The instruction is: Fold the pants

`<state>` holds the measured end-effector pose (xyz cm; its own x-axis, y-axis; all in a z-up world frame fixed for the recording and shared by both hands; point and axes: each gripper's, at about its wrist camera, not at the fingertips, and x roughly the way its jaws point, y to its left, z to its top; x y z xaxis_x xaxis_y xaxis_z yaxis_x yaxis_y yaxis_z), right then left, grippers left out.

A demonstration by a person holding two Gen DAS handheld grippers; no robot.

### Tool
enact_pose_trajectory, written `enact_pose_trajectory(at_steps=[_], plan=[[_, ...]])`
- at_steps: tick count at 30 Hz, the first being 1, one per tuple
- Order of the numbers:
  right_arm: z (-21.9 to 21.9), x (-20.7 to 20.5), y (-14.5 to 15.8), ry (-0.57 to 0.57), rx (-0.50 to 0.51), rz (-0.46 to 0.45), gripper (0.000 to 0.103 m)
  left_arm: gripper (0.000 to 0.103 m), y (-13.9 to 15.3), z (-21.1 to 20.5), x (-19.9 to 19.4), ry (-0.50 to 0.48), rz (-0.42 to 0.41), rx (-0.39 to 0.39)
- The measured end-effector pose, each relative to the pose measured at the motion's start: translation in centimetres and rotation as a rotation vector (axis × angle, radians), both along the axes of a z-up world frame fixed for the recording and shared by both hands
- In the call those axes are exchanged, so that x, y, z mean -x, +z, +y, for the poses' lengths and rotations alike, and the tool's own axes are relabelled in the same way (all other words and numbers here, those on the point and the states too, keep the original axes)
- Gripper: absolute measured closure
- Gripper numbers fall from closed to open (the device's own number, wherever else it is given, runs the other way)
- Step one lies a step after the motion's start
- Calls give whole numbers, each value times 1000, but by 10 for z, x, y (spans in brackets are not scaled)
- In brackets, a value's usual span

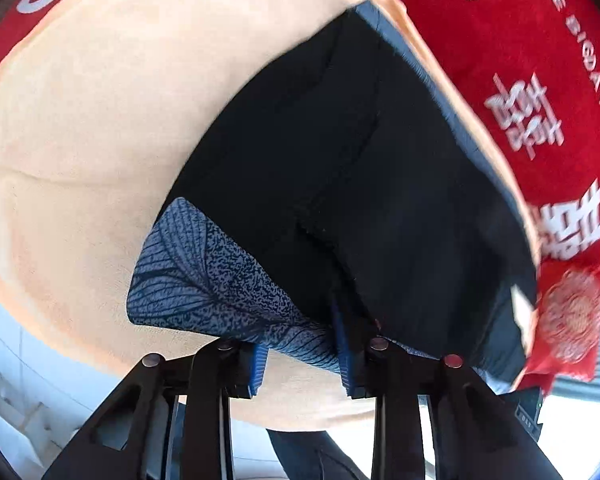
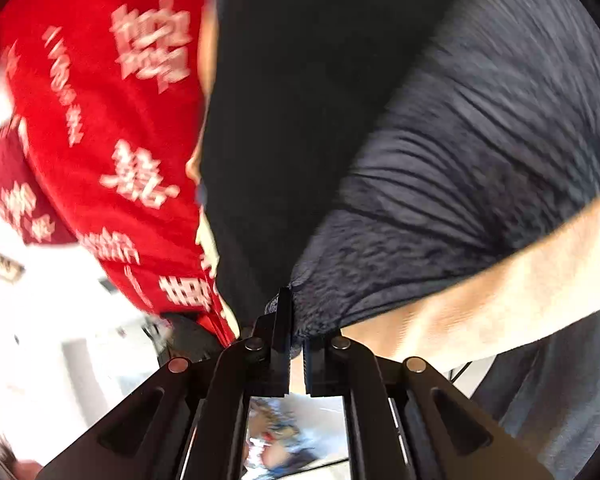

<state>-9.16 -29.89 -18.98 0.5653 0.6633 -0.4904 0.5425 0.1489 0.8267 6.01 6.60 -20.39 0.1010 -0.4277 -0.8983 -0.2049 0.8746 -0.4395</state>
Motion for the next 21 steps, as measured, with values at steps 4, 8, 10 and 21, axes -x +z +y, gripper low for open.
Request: enact_pose_trajectory(at_steps=[4, 8, 10, 21], plan=[[-20, -45, 48, 122, 83, -76, 98, 72, 38, -13, -18, -11, -65, 10], [-49, -118, 76, 237, 138, -118, 95, 72, 75, -36, -62, -7, -170, 13], [-63, -161, 76, 302, 184, -116, 95, 72, 85, -47, -89, -20, -228, 2], [-85, -347, -34, 586, 372, 55, 91, 72, -3, -117, -253, -58, -238, -312]])
